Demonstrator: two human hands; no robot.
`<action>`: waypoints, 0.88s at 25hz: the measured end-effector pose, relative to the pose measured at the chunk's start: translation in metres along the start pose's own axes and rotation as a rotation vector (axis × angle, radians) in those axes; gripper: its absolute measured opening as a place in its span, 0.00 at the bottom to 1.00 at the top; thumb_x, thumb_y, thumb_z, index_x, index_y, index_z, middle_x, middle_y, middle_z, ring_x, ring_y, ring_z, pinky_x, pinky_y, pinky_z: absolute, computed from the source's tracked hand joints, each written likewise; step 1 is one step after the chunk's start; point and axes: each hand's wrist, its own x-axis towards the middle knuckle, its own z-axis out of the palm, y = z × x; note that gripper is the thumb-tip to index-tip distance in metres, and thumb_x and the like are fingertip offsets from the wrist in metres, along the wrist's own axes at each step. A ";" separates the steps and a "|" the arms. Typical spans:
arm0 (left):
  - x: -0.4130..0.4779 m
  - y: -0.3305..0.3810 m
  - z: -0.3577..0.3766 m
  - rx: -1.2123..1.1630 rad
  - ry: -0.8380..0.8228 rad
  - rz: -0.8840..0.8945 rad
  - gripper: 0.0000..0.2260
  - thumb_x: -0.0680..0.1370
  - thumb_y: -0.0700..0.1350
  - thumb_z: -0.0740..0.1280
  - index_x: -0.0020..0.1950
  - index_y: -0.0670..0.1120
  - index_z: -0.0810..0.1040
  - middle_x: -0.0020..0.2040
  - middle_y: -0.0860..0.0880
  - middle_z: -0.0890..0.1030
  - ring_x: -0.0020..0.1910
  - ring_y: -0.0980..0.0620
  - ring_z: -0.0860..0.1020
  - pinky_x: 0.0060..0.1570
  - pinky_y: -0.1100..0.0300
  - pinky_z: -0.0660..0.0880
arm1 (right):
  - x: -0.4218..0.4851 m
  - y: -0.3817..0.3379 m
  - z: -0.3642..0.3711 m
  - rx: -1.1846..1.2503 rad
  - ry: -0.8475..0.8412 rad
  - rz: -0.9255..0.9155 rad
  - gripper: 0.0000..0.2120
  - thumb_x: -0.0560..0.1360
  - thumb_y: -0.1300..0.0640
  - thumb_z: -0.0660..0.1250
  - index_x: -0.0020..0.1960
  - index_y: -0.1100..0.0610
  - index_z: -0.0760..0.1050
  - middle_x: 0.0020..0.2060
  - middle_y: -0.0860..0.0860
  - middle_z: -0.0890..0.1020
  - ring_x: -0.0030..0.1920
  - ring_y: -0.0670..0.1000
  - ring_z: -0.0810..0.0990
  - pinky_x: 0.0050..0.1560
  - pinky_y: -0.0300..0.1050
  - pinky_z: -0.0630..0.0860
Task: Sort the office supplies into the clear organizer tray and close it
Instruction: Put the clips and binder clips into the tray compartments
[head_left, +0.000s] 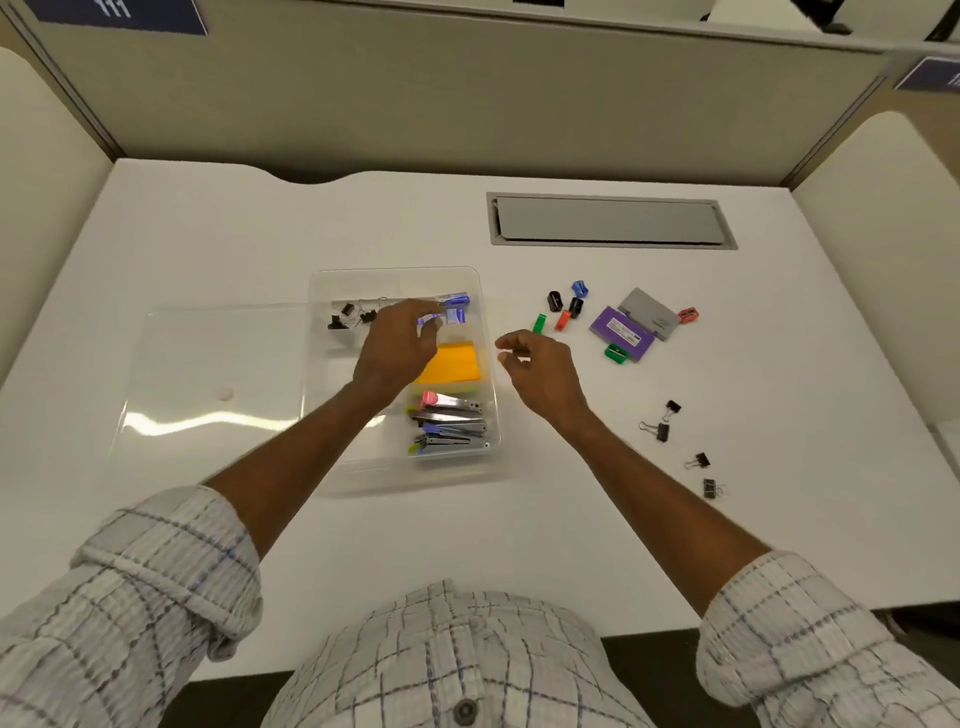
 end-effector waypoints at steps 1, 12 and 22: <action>-0.005 0.010 0.010 -0.007 -0.028 0.028 0.12 0.80 0.42 0.65 0.61 0.44 0.82 0.60 0.45 0.83 0.62 0.48 0.79 0.65 0.58 0.70 | -0.010 0.012 -0.011 -0.010 0.019 0.024 0.11 0.78 0.59 0.67 0.60 0.57 0.80 0.57 0.51 0.84 0.57 0.50 0.81 0.62 0.46 0.77; -0.053 0.098 0.130 0.048 -0.350 0.225 0.14 0.81 0.47 0.65 0.66 0.49 0.78 0.65 0.52 0.79 0.64 0.52 0.75 0.67 0.61 0.67 | -0.114 0.144 -0.115 -0.163 0.305 0.203 0.11 0.76 0.58 0.70 0.58 0.54 0.79 0.56 0.49 0.82 0.55 0.51 0.81 0.54 0.41 0.73; -0.076 0.145 0.222 0.139 -0.558 0.313 0.15 0.81 0.44 0.63 0.68 0.47 0.76 0.68 0.49 0.77 0.68 0.49 0.72 0.68 0.57 0.67 | -0.166 0.220 -0.134 -0.177 0.312 0.378 0.13 0.73 0.53 0.74 0.54 0.54 0.75 0.49 0.49 0.76 0.49 0.52 0.79 0.50 0.46 0.77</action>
